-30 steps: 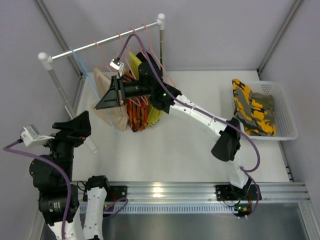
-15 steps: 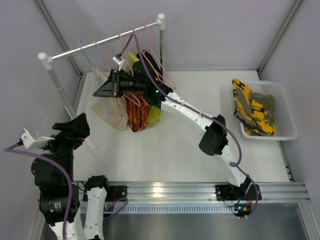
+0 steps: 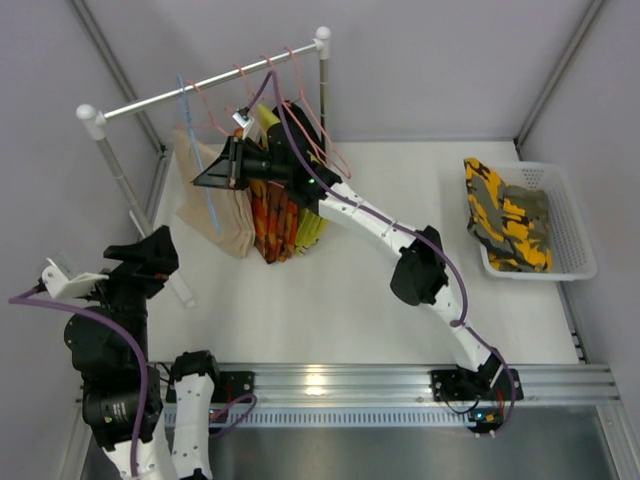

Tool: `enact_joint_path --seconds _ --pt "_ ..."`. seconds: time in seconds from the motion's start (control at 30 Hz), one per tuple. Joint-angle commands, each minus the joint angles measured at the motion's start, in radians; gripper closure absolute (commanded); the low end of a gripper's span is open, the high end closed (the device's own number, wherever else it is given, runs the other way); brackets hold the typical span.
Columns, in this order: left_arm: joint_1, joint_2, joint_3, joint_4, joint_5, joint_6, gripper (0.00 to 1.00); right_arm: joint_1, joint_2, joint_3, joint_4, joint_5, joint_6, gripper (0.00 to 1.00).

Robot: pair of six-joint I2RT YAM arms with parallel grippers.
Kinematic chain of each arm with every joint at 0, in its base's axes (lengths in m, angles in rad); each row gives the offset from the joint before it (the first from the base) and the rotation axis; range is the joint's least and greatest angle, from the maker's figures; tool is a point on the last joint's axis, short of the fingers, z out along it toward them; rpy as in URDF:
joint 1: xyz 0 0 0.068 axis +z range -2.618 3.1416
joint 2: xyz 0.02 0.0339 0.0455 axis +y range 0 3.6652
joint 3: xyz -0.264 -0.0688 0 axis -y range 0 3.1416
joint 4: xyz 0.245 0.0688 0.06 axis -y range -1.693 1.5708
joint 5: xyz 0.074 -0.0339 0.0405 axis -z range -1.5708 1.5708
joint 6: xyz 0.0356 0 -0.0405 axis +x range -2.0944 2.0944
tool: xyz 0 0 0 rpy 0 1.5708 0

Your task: Remove the trousers from the hanger

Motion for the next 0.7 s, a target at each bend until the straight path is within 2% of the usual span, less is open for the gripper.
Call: enact_joint_path --seconds 0.0,0.07,0.1,0.2,0.27,0.33,0.47,0.5,0.53,0.67 --pt "0.014 0.024 -0.001 0.001 0.011 -0.009 0.01 -0.024 0.017 0.059 0.075 0.014 0.015 0.96" --pt "0.016 0.024 -0.004 0.004 0.011 -0.011 0.01 -0.024 0.016 0.059 0.067 0.009 0.011 0.85" --pt "0.017 0.028 -0.005 0.007 0.017 -0.011 0.01 -0.024 0.013 0.059 0.064 0.009 0.006 0.72" --pt "0.016 0.034 -0.008 0.024 0.052 -0.003 0.01 -0.025 0.002 0.050 0.052 0.004 0.000 0.64" --pt "0.017 0.037 -0.008 0.035 0.072 0.009 0.01 -0.025 -0.021 0.033 0.047 0.001 -0.008 0.64" --pt "0.017 0.040 -0.011 0.052 0.091 0.023 0.01 -0.024 -0.039 0.016 0.037 0.001 -0.028 0.56" --pt "0.014 0.056 -0.021 0.058 0.143 0.072 0.01 -0.027 -0.140 -0.056 0.007 0.003 -0.069 0.24" --pt "0.014 0.063 -0.016 0.057 0.176 0.087 0.01 -0.027 -0.166 -0.082 -0.021 0.004 -0.091 0.08" --pt "0.016 0.077 -0.011 0.043 0.196 0.124 0.01 -0.028 -0.196 -0.143 -0.031 0.009 -0.107 0.01" --pt "0.016 0.209 0.053 -0.017 0.308 0.228 0.01 -0.035 -0.388 -0.287 -0.081 0.055 -0.213 0.01"
